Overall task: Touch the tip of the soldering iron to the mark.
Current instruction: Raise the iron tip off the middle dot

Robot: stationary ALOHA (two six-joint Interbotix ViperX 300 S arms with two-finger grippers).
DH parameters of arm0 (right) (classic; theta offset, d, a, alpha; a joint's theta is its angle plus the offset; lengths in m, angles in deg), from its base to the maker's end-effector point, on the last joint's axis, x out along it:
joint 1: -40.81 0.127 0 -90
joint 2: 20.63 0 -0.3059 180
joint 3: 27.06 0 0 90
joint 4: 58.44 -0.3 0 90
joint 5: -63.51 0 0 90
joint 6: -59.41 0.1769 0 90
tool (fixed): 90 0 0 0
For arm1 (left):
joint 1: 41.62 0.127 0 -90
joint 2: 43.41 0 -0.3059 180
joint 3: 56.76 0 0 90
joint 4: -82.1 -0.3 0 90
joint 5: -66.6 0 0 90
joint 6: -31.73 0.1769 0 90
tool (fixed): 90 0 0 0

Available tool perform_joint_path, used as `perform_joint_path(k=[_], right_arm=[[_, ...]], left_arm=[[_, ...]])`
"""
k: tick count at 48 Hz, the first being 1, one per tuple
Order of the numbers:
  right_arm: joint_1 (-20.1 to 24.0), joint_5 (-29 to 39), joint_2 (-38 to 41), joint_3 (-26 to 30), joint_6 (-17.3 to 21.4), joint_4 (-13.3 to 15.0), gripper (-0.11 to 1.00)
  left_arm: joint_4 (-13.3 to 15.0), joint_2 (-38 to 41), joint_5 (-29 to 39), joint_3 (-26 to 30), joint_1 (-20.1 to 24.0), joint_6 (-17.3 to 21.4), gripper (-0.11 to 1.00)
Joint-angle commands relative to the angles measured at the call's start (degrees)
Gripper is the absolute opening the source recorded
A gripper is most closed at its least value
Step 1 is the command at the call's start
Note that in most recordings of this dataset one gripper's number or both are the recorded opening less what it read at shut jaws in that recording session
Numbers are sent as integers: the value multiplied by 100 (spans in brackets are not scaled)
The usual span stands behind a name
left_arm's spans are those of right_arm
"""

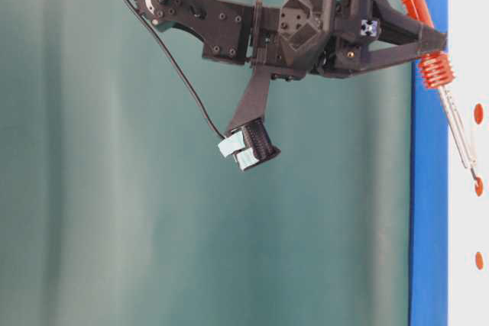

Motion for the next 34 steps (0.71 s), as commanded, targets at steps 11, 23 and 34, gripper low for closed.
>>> perform_joint_path(k=[11,23,34], right_arm=[[9,-35,-79,44,-9,-18,7],[9,-18,-79,53,0,-18,6],[9,35,-158,167,0,0,7]], left_arm=[[-18,35,-44,62,-18,-9,0],[-18,18,-44,70,-18,-9,0],[-18,9,-44,70,-18,-9,0]])
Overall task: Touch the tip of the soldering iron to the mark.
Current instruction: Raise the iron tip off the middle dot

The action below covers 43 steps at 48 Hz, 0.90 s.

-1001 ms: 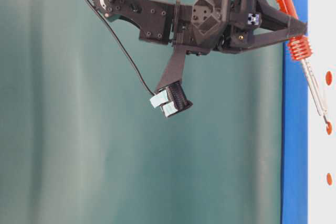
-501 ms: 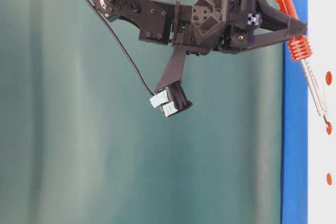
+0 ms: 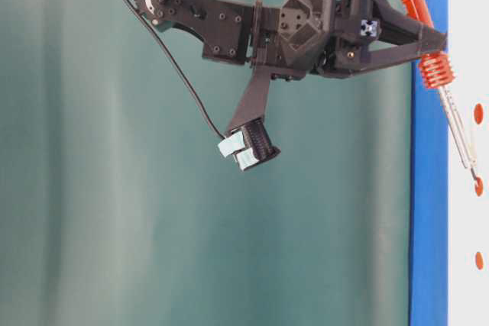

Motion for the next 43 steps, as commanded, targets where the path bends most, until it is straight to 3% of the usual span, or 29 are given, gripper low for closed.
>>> perform_joint_path(k=[1,14,31,43], right_arm=[[9,44,-185,176,-9,9,7],[9,545,-527,545,-26,70,7],[9,1301,-861,1195,-35,352,7],[18,1362,-905,1248,-35,369,7]], left_arm=[[-18,9,-35,79,-18,-9,0],[-18,9,-35,79,-18,-9,0],[-18,0,-35,79,-18,-9,0],[-18,0,-35,79,-18,-9,0]])
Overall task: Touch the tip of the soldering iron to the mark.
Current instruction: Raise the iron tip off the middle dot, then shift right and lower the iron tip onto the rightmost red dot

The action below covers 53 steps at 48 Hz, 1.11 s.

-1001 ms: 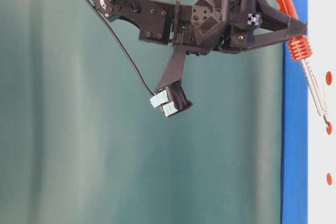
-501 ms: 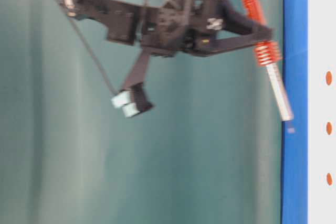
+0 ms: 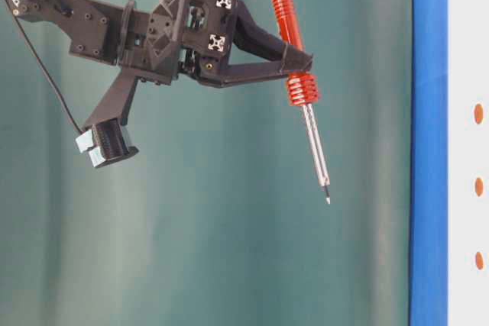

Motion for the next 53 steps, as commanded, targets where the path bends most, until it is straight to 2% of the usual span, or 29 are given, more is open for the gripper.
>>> perform_joint_path(k=[1,20,40,53], right_arm=[[9,-9,-176,132,-9,18,7],[18,-9,-220,70,-9,18,7],[18,-62,-940,-879,26,9,7],[18,-53,-1257,-1230,26,0,7]], left_arm=[[-18,26,-35,70,0,-9,0],[-26,18,-26,70,-9,-9,0],[-18,18,-35,70,-9,-9,0],[-18,18,-35,70,-9,-9,0]])
